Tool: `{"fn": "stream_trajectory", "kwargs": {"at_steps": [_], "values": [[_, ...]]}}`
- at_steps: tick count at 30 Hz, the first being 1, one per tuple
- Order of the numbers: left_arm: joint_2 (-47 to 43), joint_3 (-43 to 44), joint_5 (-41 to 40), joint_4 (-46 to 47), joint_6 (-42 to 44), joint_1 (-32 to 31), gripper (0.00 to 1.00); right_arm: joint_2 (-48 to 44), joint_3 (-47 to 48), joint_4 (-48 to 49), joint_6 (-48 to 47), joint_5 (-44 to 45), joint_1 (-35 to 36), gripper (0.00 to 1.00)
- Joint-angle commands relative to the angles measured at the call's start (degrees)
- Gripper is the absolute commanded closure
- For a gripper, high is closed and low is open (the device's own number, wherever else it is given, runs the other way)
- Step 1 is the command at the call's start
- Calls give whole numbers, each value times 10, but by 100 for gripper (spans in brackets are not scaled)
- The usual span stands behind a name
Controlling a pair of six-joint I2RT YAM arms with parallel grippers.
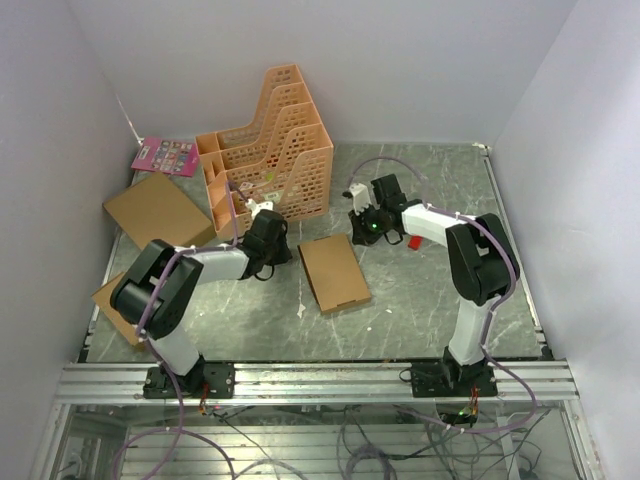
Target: Fold the paper box
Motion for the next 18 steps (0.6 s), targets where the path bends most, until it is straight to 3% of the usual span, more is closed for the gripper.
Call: {"fn": "stream_trajectory", "kwargs": {"at_steps": [1,10,18], "values": [[31,42,-4,-17,8,-2,93,5,14,-8,0,28,34,98],[118,189,-4,-60,11,-89,93,1,16,-15,-8,22,106,98],[69,148,-41,-75,-11,-74,91,-32,-4,-11,-1,5,51,96]]}}
